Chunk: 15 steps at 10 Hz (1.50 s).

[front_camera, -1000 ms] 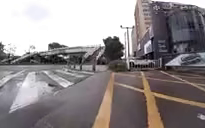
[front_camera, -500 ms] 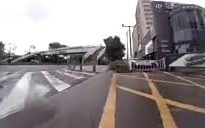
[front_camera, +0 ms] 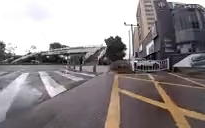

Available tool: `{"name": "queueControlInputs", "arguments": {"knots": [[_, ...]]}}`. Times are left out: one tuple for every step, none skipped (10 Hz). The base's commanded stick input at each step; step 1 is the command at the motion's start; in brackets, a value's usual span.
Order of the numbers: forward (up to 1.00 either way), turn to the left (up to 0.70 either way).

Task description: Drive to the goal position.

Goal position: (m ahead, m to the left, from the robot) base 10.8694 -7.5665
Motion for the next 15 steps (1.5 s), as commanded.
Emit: {"name": "queueControlInputs", "arguments": {"knots": [[0.7,0.0],[0.7,0.0],[0.7,0.0],[0.7,0.0],[0.7,0.0],[0.7,0.0],[0.7,0.0],[0.7,0.0],[0.7,0.0],[0.7,0.0],[0.7,0.0],[0.7,0.0],[0.7,0.0],[0.7,0.0],[0.7,0.0]]}}
